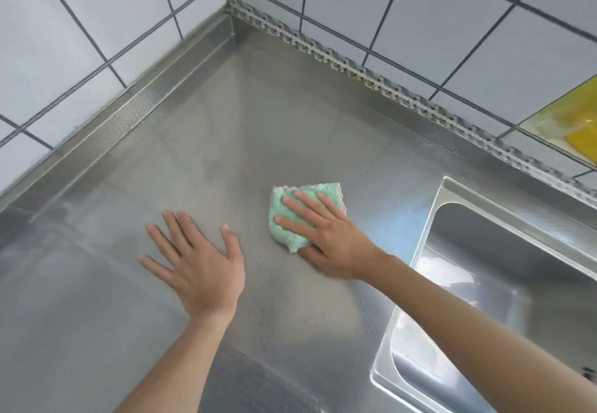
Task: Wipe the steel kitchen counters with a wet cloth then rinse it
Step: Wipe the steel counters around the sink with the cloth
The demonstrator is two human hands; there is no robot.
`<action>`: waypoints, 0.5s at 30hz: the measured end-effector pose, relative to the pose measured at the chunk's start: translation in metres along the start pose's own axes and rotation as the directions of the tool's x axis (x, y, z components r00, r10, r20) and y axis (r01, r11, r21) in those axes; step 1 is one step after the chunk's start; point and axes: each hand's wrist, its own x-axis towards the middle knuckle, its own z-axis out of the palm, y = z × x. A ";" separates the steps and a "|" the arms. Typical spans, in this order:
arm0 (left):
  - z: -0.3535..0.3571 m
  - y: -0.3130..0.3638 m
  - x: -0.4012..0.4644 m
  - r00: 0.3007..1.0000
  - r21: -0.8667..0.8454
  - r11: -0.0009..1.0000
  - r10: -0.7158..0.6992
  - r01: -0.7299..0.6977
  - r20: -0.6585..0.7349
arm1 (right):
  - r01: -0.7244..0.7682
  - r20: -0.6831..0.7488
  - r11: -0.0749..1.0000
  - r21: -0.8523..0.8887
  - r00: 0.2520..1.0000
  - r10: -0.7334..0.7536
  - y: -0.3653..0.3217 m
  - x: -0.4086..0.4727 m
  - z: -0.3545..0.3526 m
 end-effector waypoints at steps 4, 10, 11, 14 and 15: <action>0.000 0.001 -0.002 1.000 -0.009 1.000 0.004 -0.004 0.004 | -0.206 -0.011 0.979 0.009 0.979 0.206 0.068 -0.062 -0.019; 0.002 -0.001 -0.001 1.000 -0.005 1.000 0.009 -0.009 -0.005 | -0.663 -0.138 0.744 0.081 0.732 0.667 0.159 -0.040 -0.049; 0.003 0.000 0.000 1.000 -0.003 1.000 0.009 -0.010 -0.005 | -0.696 -0.142 0.713 0.085 0.700 0.700 0.160 -0.026 -0.051; 0.002 0.000 -0.001 1.000 -0.005 1.000 0.013 -0.013 0.005 | -0.740 -0.164 0.663 0.114 0.644 0.747 0.135 0.014 -0.048; 0.002 -0.001 -0.001 1.000 -0.007 1.000 0.016 -0.016 0.005 | -0.713 -0.173 0.693 0.112 0.673 0.720 0.119 0.023 -0.046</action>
